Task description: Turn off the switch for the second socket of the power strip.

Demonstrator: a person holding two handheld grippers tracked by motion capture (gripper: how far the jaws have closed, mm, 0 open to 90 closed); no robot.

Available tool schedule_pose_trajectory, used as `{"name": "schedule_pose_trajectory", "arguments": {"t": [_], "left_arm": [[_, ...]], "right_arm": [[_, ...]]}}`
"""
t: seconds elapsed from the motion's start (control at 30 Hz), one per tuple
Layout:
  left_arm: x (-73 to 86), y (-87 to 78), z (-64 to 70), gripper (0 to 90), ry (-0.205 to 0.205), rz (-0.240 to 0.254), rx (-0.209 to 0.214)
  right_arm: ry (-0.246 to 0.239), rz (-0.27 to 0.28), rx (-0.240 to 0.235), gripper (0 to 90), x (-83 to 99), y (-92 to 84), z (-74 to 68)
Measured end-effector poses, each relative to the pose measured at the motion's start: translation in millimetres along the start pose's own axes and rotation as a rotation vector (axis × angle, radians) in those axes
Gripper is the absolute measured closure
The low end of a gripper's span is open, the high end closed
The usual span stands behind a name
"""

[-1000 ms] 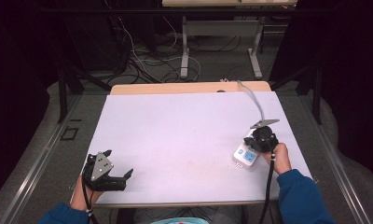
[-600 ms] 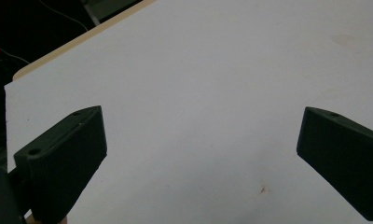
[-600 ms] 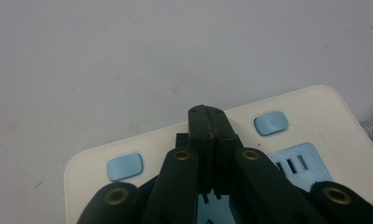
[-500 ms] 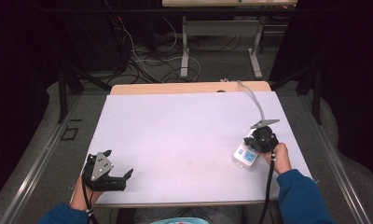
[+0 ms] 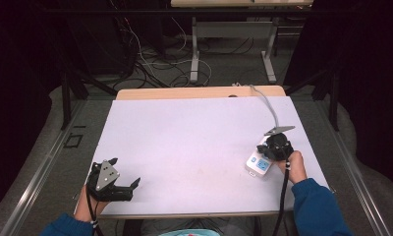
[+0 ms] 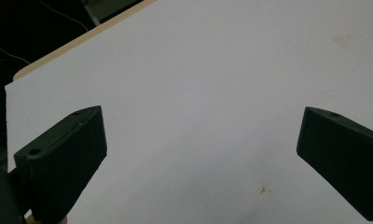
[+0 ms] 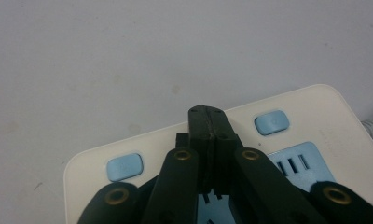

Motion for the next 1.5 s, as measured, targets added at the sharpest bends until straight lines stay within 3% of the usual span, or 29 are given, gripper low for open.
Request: {"name": "schedule_pose_trajectory", "arguments": {"t": [1.5], "left_arm": [[0.0, -0.6, -0.1, 1.3, -0.002, 0.002, -0.003]], "right_arm": [[-0.03, 0.009, 0.012, 90.0, -0.1, -0.4, -0.1]]}}
Point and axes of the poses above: each handheld gripper's, and its own axes: y roughly forward along the jaws, x roughly out of its underside, z roughly to its right, the point moved 6 cm from there along y, roughly forward along the jaws, and after that the axes turned 7 degrees about -y, right-handed, at the moved point
